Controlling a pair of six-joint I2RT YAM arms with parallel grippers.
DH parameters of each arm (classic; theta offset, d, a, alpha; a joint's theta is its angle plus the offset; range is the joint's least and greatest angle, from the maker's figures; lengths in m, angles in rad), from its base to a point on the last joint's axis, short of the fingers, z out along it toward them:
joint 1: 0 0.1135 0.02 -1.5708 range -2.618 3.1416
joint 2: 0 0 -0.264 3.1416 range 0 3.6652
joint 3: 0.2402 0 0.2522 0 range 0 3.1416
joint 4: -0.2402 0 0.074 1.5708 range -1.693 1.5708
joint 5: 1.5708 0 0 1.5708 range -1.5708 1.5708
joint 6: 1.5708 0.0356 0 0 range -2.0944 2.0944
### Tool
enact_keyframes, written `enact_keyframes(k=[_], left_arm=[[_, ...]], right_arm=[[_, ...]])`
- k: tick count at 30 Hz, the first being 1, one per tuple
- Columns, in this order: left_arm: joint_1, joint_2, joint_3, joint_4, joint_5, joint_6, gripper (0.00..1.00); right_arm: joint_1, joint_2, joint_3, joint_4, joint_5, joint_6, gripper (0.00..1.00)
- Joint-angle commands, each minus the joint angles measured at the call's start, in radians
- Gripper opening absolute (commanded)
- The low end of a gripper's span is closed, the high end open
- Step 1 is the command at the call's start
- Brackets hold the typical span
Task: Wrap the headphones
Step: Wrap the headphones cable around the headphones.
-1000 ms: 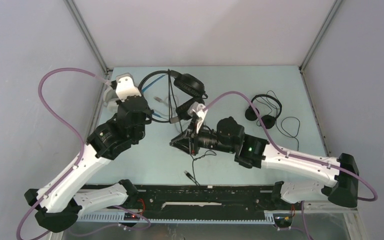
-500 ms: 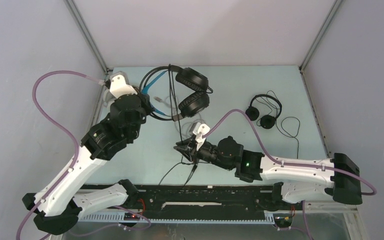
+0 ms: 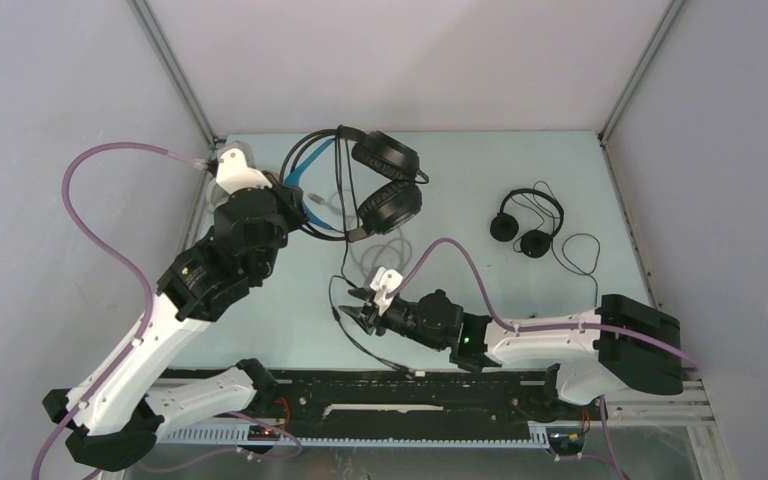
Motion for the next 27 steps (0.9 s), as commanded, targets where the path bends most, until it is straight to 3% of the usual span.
enact_keyframes(k=[1,12,18,22,27], left_arm=[[0.007,-0.026,0.089,0.096,0.017,-0.062,0.00],[0.010,-0.016,0.110,0.100,0.063,-0.045,0.00],[0.011,-0.016,0.109,0.105,0.077,-0.056,0.00],[0.011,-0.016,0.107,0.107,0.090,-0.066,0.00],[0.010,-0.014,0.104,0.108,0.105,-0.078,0.00]], right_arm=[[0.005,0.024,-0.055,0.235,0.034,-0.085,0.42],[-0.059,0.037,-0.120,0.325,-0.056,-0.126,0.54],[-0.053,0.066,-0.119,0.501,-0.020,-0.106,0.53],[-0.022,0.136,-0.072,0.654,0.097,-0.173,0.53],[0.000,0.238,0.057,0.706,0.311,-0.286,0.50]])
